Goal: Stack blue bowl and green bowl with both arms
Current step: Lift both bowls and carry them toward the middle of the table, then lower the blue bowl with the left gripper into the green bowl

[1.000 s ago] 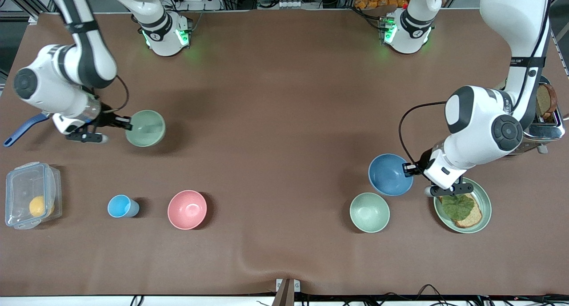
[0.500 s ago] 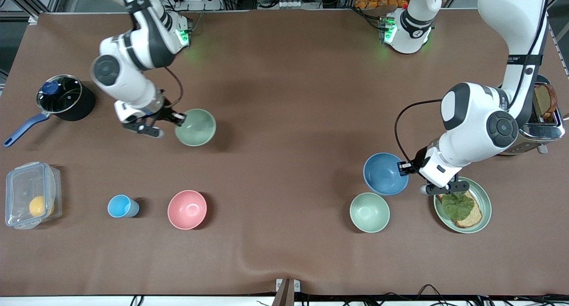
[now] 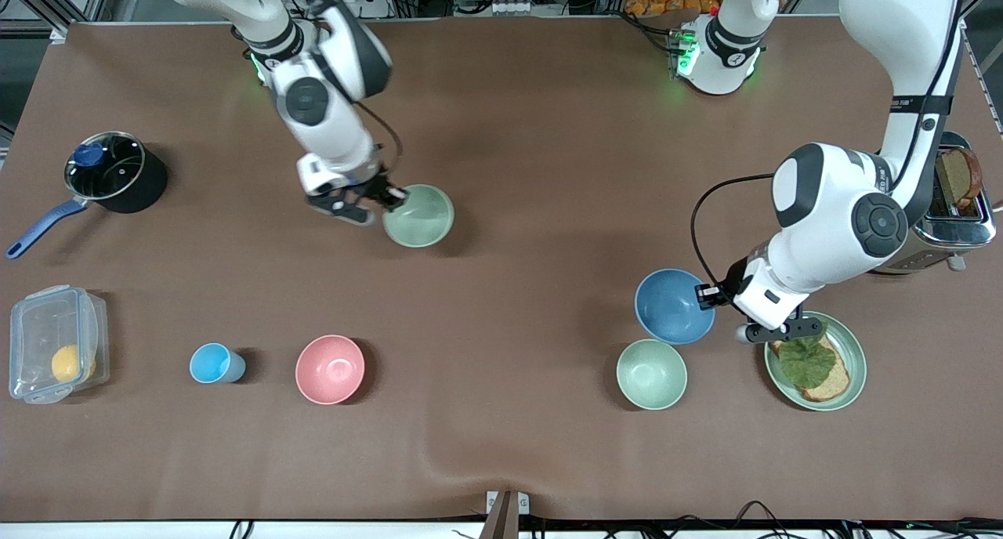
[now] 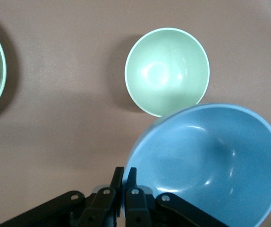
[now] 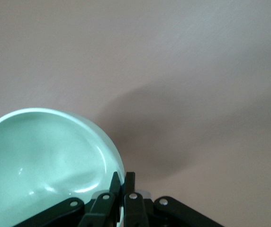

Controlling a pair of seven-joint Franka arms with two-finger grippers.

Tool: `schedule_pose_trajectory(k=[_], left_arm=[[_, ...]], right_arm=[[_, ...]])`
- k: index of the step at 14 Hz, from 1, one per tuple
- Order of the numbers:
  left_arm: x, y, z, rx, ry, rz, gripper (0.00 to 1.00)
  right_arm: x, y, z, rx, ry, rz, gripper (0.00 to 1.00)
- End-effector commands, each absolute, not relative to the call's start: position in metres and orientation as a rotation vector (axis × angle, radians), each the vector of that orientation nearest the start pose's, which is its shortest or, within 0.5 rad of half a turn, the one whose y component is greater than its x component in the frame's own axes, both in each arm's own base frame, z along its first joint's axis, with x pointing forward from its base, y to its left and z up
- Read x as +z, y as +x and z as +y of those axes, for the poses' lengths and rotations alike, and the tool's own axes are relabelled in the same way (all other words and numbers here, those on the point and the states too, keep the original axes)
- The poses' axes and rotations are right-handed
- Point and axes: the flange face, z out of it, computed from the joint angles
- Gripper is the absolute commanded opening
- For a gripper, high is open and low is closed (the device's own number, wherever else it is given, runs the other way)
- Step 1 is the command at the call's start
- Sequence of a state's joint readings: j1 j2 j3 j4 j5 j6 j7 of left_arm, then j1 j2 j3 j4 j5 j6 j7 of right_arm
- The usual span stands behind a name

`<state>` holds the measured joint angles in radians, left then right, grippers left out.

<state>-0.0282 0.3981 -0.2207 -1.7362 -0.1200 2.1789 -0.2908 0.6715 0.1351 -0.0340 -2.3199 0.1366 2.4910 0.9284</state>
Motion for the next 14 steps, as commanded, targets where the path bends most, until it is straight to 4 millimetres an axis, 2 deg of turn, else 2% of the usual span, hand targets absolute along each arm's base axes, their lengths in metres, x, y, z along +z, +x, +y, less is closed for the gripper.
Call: schedule_pose_trajectory(k=[1, 3, 7, 8, 9, 12, 14], left_arm=[[0.369, 0.639, -0.158, -0.002, -3.342, -0.249, 0.00], [0.370, 0.638, -0.162, -0.001, -3.342, -0.256, 0.00], [0.370, 0.636, -0.170, 0.003, -3.342, -0.254, 0.00], [0.369, 0.636, -0.170, 0.004, -3.342, -0.224, 0.00], [0.369, 0.633, -0.177, 0.008, -3.348, -0.195, 0.00], [0.369, 0.619, -0.222, 0.047, -3.377, -0.146, 0.00], [0.366, 0.604, -0.259, 0.102, -3.392, -0.167, 0.00]], right_arm=[[0.260, 0.415, 0.354, 0.033, -2.979, 0.665, 0.00], [0.238, 0.400, 0.374, 0.017, -2.984, 0.641, 0.00], [0.226, 0.390, 0.384, 0.026, -2.984, 0.679, 0.01], [0.226, 0.391, 0.383, 0.028, -2.978, 0.701, 0.64], [0.228, 0.394, 0.383, 0.034, -2.967, 0.755, 1.00], [0.250, 0.408, 0.394, 0.079, -2.975, 0.805, 1.00], [0.279, 0.431, 0.399, 0.163, -2.963, 0.977, 1.00]])
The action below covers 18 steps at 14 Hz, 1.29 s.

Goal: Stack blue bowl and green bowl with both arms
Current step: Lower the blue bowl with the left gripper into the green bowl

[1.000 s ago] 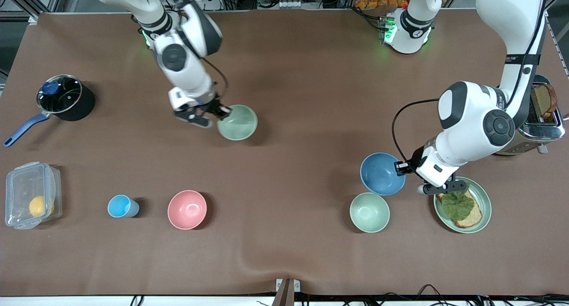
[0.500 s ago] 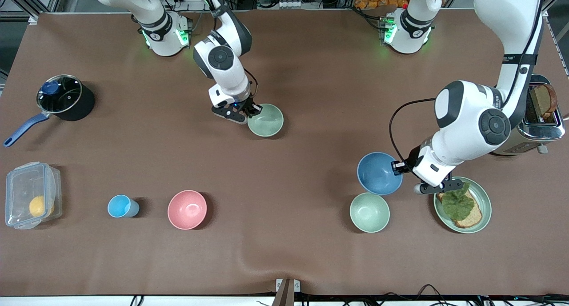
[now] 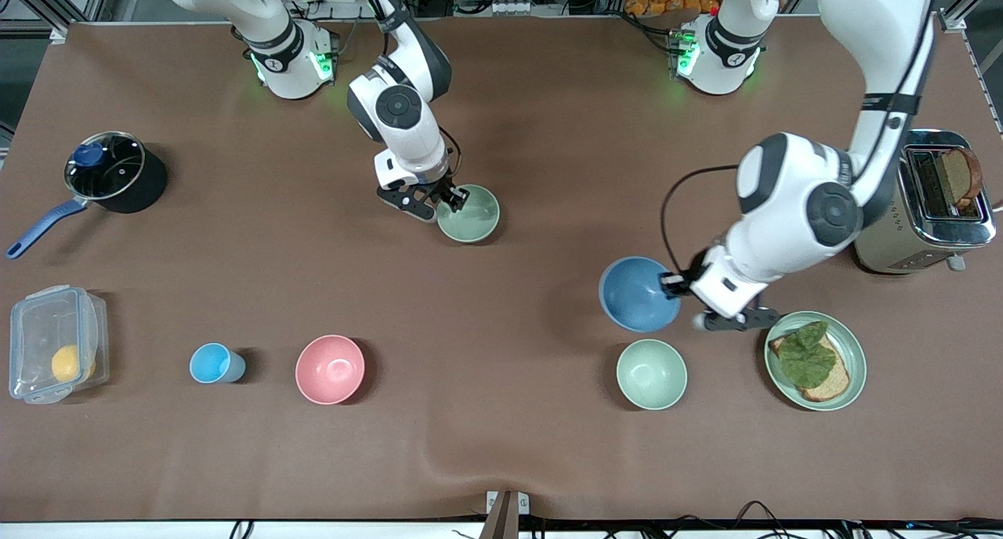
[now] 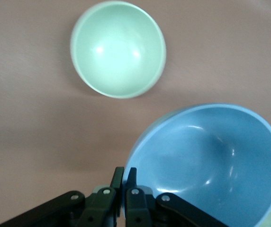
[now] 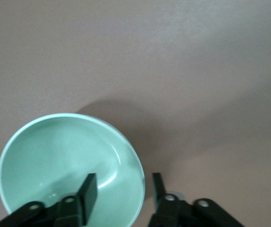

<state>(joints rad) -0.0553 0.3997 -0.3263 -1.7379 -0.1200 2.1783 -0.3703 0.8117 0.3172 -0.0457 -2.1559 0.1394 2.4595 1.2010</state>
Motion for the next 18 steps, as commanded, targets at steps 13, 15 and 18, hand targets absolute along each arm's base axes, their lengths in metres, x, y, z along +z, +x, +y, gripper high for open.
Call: schedule_pose_trajectory(k=[13, 15, 18], left_arm=[[0.325, 0.478, -0.438, 0.233, -3.380, -0.195, 0.00], [0.311, 0.460, -0.462, 0.240, -3.387, -0.212, 0.00], [0.297, 0.452, -0.484, 0.233, -3.387, -0.234, 0.00]], right_arm=[[0.208, 0.500, 0.289, 0.703, -2.361, 1.634, 1.00], [0.195, 0.497, 0.274, 0.768, -2.268, 1.578, 1.00], [0.183, 0.495, 0.272, 0.796, -2.202, 1.612, 1.00]])
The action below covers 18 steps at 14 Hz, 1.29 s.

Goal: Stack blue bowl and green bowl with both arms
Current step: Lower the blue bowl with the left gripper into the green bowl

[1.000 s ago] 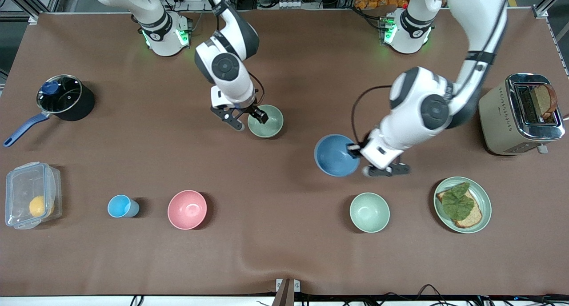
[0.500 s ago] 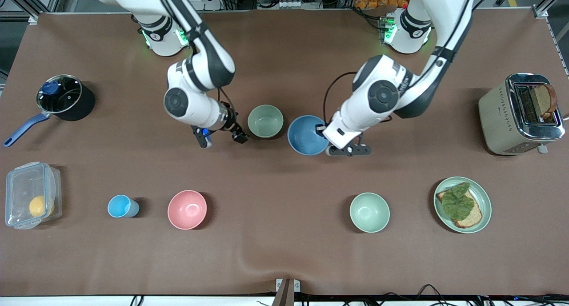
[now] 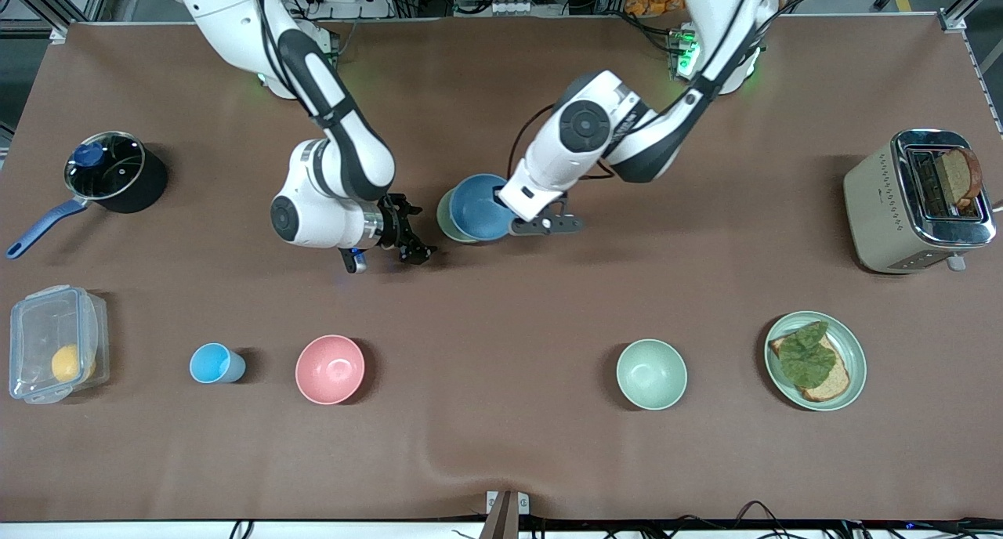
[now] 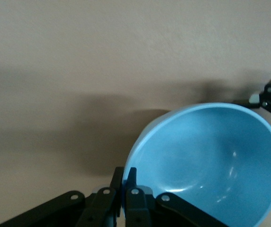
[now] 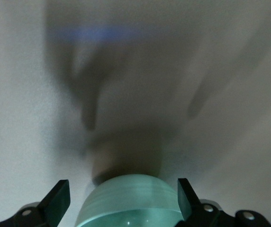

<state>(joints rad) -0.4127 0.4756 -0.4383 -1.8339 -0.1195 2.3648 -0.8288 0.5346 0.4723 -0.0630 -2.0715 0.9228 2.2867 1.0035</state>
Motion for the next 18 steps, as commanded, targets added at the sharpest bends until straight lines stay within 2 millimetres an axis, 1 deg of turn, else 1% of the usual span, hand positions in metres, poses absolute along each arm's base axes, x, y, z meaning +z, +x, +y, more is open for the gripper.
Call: schedule_pose_trajectory(k=[1, 3, 5, 7, 10, 11, 12, 13, 14, 15, 18], left_arm=[[0.294, 0.455, -0.487, 0.228, -3.383, -0.248, 0.00], [0.287, 0.453, -0.498, 0.238, -3.383, -0.244, 0.00], [0.279, 0.454, -0.505, 0.254, -3.384, -0.259, 0.00], [0.266, 0.446, -0.514, 0.283, -3.370, -0.255, 0.00], [0.258, 0.444, -0.515, 0.286, -3.357, -0.240, 0.00], [0.249, 0.443, -0.514, 0.300, -3.347, -0.237, 0.00], [0.246, 0.441, -0.515, 0.306, -3.343, -0.235, 0.00], [0.246, 0.441, -0.516, 0.310, -3.344, -0.239, 0.29], [0.249, 0.444, -0.517, 0.296, -3.350, -0.229, 0.99], [0.251, 0.439, -0.522, 0.285, -3.349, -0.214, 1.00], [0.263, 0.440, -0.524, 0.256, -3.357, -0.216, 1.00]], right_arm=[[0.181, 0.496, 0.270, 0.790, -2.200, 1.620, 1.00], [0.178, 0.499, 0.265, 0.797, -2.162, 1.645, 1.00], [0.179, 0.499, 0.265, 0.811, -2.117, 1.664, 1.00], [0.179, 0.499, 0.266, 0.816, -2.090, 1.673, 1.00], [0.177, 0.497, 0.266, 0.818, -2.095, 1.665, 1.00], [0.174, 0.494, 0.264, 0.821, -2.100, 1.667, 1.00], [0.173, 0.494, 0.262, 0.811, -2.103, 1.667, 1.00], [0.173, 0.494, 0.263, 0.807, -2.103, 1.665, 1.00], [0.172, 0.494, 0.263, 0.808, -2.103, 1.666, 1.00], [0.172, 0.494, 0.263, 0.808, -2.103, 1.666, 1.00], [0.172, 0.494, 0.263, 0.799, -2.104, 1.668, 1.00]])
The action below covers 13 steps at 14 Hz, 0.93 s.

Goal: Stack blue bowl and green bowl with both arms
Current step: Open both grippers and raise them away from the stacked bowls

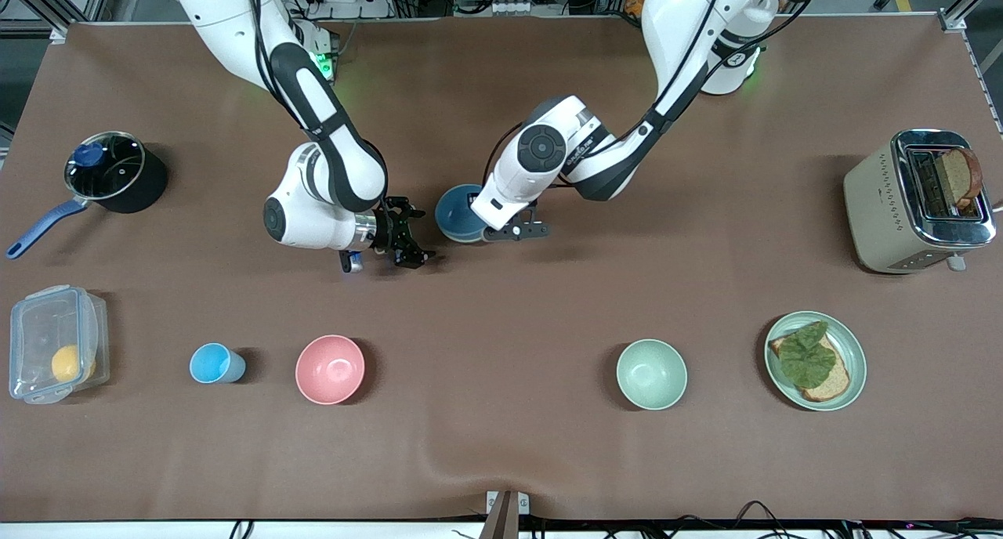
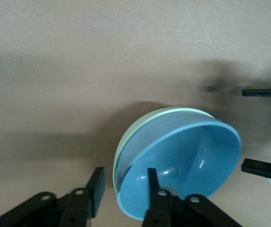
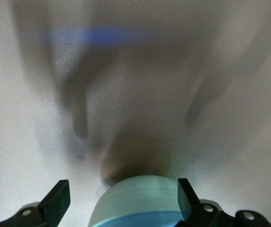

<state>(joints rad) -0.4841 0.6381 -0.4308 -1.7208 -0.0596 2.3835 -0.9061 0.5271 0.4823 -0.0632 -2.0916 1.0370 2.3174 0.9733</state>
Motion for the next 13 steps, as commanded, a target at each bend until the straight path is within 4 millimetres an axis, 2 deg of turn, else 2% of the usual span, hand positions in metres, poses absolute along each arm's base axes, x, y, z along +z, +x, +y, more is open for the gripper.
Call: schedule_pose_trajectory(k=[1, 3, 7, 9, 10, 11, 13], left_arm=[[0.273, 0.446, -0.522, 0.231, -3.367, -0.221, 1.00], [0.295, 0.459, -0.515, 0.120, -3.359, -0.167, 1.00], [0.359, 0.524, -0.453, -0.083, -3.272, -0.196, 1.00], [0.396, 0.556, -0.423, -0.109, -3.216, -0.187, 1.00], [0.414, 0.577, -0.399, -0.117, -3.210, -0.215, 1.00], [0.433, 0.592, -0.378, -0.137, -3.207, -0.243, 1.00], [0.450, 0.608, -0.341, -0.121, -3.187, -0.201, 1.00]], right_arm=[[0.172, 0.494, 0.263, 0.799, -2.104, 1.668, 1.00], [0.172, 0.494, 0.263, 0.801, -2.104, 1.667, 1.00], [0.180, 0.496, 0.260, 0.798, -2.131, 1.594, 1.00], [0.190, 0.503, 0.249, 0.781, -2.151, 1.567, 1.00], [0.195, 0.505, 0.242, 0.792, -2.196, 1.538, 1.00], [0.206, 0.514, 0.227, 0.787, -2.224, 1.519, 1.00], [0.223, 0.520, 0.206, 0.850, -2.281, 1.465, 1.00]])
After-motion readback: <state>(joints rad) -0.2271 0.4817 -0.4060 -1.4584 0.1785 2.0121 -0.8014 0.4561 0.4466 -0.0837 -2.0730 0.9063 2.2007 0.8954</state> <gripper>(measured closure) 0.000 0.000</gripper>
